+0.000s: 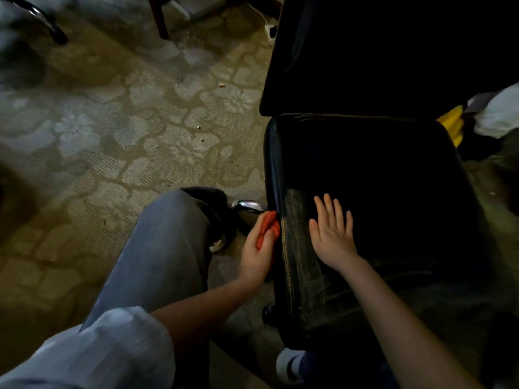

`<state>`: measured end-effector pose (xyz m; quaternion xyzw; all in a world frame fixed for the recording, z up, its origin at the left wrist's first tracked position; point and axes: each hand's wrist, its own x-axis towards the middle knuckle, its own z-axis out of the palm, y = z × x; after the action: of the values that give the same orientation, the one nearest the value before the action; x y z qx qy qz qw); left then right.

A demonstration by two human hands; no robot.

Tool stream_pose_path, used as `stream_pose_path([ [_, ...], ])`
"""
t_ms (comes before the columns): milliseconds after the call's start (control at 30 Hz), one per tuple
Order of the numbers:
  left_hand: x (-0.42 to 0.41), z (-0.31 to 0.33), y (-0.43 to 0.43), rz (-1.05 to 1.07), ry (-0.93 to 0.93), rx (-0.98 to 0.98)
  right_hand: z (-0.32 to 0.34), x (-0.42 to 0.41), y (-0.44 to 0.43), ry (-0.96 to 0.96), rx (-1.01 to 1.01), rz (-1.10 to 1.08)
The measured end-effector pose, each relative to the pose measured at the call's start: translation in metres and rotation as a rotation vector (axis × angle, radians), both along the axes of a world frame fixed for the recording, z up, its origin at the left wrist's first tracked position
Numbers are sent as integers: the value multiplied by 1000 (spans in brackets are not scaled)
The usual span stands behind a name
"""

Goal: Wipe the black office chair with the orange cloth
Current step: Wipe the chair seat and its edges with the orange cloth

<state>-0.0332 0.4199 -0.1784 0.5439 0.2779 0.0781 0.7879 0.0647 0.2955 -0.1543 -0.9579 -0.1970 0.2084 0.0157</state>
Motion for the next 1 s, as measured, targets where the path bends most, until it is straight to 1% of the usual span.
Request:
stream_pose_path([
  [100,-25,-7,-7,-87,36,-14,3,0,-2,44,-28,11],
  [167,-32,-12,-3,-158,73,55,6,-2,-5,47,-20,19],
  [267,-23,-14,11,-160,95,366,7,-6,-10,32,48,9],
  [367,-6,-10,21,-51,72,508,11,-20,-12,-36,151,-31],
  [433,5,-5,25,-40,59,616,13,-34,-17,-90,159,34],
  [500,11,1,28,-97,15,707,13,-47,-24,-62,161,83],
  [567,14,3,29,-182,-34,869,11,-52,-28,7,170,74],
  [667,17,5,30,-284,-36,1048,7,-51,-29,35,179,68],
  [800,14,8,26,-323,-12,1074,4,-51,-28,28,159,71],
  [900,3,9,22,-410,-1,1091,3,-52,-26,13,138,64],
  [1000,-5,10,19,-507,-32,1117,1,-52,-26,-3,125,63],
])
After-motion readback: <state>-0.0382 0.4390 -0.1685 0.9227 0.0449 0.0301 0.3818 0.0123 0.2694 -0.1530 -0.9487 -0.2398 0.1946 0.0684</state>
